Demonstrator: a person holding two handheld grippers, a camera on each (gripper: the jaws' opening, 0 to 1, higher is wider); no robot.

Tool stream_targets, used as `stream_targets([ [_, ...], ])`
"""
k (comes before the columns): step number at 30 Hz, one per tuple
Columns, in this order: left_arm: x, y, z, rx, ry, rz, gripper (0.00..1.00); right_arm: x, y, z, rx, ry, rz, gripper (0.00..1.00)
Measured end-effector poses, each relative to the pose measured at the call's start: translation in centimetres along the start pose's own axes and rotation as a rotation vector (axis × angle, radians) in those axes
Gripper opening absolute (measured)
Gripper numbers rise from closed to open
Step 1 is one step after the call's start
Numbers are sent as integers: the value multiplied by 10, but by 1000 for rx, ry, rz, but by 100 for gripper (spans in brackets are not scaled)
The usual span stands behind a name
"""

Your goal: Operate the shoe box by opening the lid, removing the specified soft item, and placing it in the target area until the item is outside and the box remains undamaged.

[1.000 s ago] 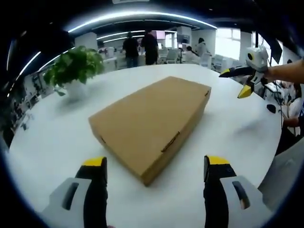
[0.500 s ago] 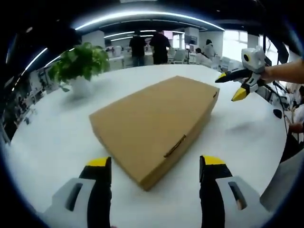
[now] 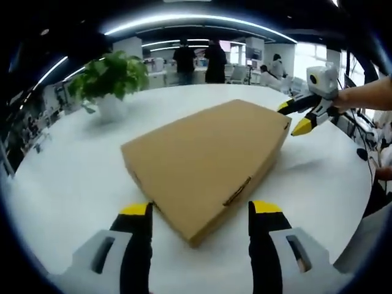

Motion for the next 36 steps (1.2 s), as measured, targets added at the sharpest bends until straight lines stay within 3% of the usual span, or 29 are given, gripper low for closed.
stream_targets([
  [7, -1, 0, 2, -6, 17, -7, 59, 1, -9, 0, 7, -2, 20, 50],
  [36, 1, 3, 9, 61, -33, 28, 53, 4, -5, 16, 92, -86, 48, 44],
])
Point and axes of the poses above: the point that each gripper's makers call its tool centre point, and the gripper's own axes: y roughly backward along the fingers, z roughly to its left, x roughly out of its underside, the point moved 1 cm from there along y, roughly backward along the fingers, and after that the axes turned 6 degrees about z, right-handed, at the moved point
